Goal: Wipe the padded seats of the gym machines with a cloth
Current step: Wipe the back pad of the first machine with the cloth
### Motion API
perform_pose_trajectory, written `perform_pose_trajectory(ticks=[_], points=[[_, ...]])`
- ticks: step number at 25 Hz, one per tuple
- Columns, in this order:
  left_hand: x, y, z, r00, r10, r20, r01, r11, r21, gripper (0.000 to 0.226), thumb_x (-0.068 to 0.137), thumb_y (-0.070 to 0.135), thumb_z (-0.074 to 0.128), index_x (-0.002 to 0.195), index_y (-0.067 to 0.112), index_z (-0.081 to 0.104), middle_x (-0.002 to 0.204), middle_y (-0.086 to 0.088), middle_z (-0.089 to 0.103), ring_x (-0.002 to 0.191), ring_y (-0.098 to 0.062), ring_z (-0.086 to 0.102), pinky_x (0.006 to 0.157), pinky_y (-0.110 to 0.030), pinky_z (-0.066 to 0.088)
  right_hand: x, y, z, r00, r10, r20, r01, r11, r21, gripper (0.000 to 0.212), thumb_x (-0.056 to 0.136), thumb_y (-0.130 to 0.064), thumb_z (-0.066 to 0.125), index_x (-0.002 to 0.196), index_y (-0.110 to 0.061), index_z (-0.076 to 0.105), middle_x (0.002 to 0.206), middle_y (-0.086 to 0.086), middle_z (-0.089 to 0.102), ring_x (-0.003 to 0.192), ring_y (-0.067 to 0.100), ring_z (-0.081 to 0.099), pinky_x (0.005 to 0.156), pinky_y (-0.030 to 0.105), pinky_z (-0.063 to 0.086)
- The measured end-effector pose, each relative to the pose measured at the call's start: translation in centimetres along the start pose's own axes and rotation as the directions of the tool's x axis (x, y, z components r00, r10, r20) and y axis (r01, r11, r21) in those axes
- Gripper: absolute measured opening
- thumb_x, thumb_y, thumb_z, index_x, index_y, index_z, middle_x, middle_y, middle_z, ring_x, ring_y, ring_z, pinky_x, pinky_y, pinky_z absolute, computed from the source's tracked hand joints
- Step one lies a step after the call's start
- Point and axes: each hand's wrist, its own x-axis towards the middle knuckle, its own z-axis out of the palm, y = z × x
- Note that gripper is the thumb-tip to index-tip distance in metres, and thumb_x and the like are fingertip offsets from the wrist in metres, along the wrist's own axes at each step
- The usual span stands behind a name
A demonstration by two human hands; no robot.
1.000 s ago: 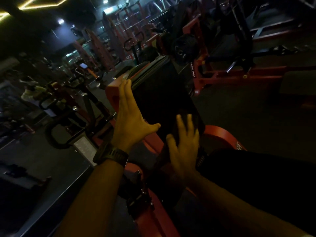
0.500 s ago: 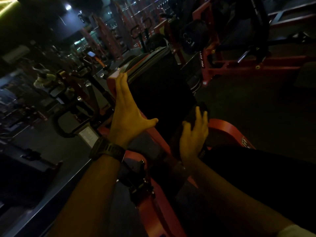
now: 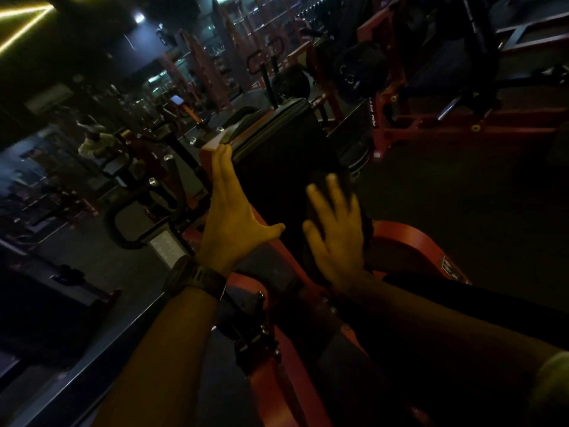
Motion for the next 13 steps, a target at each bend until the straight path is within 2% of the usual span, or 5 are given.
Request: perform_pose_trajectory(ticks=[2,5,6,9,13], points=[[0.0,0.0,0.0,1.000,0.008,0.003,-0.008,1.000,-0.005,0.152,0.055,0.033,0.099,0.160,0.010,-0.008,0.168,-0.005,-0.013,0.156,-0.017,-0.004,0.121,-0.056,0.029,1.2,2.3,-0.8,0.972,-0.234,0.038,0.235,0.971,-0.033,0.061,0.092,-0.038,0.053,0.151,-0.037,0.037,0.166,0.001,0.023,0.147,0.039,0.029,0.119,0.052,0.022],[0.1,0.1,0.0,1.000,-0.016,0.006,0.016,1.000,-0.004,0.153,0.055,0.032,0.099,0.160,0.013,-0.009,0.168,-0.003,-0.013,0.156,-0.019,-0.003,0.121,-0.057,0.030,3.1,-1.2,-0.6,0.868,0.497,-0.015,-0.485,0.852,0.199,0.064,0.096,-0.037,0.052,0.155,-0.041,0.028,0.168,-0.008,0.015,0.152,0.033,0.015,0.122,0.055,0.017],[0.0,0.1,0.0,1.000,-0.019,0.006,0.019,1.000,-0.003,0.152,0.055,0.032,0.099,0.160,0.014,-0.009,0.168,-0.002,-0.013,0.156,-0.019,-0.003,0.120,-0.057,0.030,3.1,-2.4,-0.5,0.875,0.484,-0.023,-0.475,0.866,0.156,0.064,0.096,-0.037,0.052,0.156,-0.040,0.027,0.168,-0.008,0.013,0.152,0.035,0.013,0.122,0.054,0.016],[-0.1,0.2,0.0,1.000,-0.003,0.004,0.003,1.000,-0.001,0.151,0.057,0.035,0.099,0.160,0.014,-0.010,0.168,0.001,-0.013,0.157,-0.021,-0.002,0.119,-0.056,0.033,4.3,-0.1,-1.0,0.951,-0.310,0.016,0.310,0.949,-0.050,0.060,0.092,-0.040,0.053,0.150,-0.035,0.041,0.164,0.003,0.027,0.147,0.040,0.028,0.118,0.054,0.024],[0.1,0.2,0.0,1.000,-0.012,0.000,0.012,1.000,-0.025,0.151,0.056,0.034,0.100,0.160,0.021,-0.009,0.169,0.004,-0.009,0.157,-0.023,0.003,0.118,-0.058,0.033,8.3,-3.4,-1.1,0.952,0.305,-0.028,-0.299,0.946,0.124,0.064,0.094,-0.043,0.050,0.155,-0.037,0.033,0.167,-0.003,0.020,0.150,0.036,0.022,0.119,0.058,0.023]])
